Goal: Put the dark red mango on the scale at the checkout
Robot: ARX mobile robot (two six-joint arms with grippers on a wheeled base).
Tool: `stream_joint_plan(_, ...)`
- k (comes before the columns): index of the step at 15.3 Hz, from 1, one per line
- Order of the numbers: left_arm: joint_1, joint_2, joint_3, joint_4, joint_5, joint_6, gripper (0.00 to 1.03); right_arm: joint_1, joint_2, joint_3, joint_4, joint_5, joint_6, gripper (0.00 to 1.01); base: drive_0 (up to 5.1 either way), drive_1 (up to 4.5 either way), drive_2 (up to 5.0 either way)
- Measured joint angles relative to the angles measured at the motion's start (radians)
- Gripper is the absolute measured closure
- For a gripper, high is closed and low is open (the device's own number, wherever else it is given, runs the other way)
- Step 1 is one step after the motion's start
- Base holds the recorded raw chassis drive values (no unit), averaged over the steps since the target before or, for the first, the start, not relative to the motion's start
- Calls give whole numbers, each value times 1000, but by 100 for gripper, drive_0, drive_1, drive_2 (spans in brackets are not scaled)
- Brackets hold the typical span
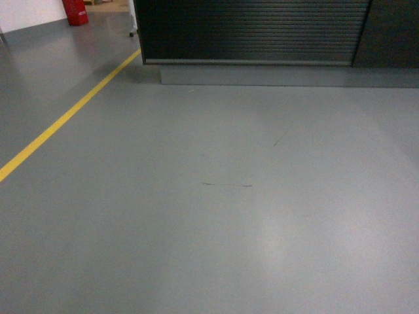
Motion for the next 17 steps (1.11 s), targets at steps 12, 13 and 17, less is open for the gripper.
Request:
stream_joint_plan(12,0,0,0,0,0,0,5,0,0,0,0,0,0,3,0,0,0)
stream_joint_plan(13,0,0,0,0,0,0,5,0,0,0,0,0,0,3,0,0,0)
stream_joint_plan(17,0,0,0,0,0,0,5,0,0,0,0,0,0,3,0,0,0)
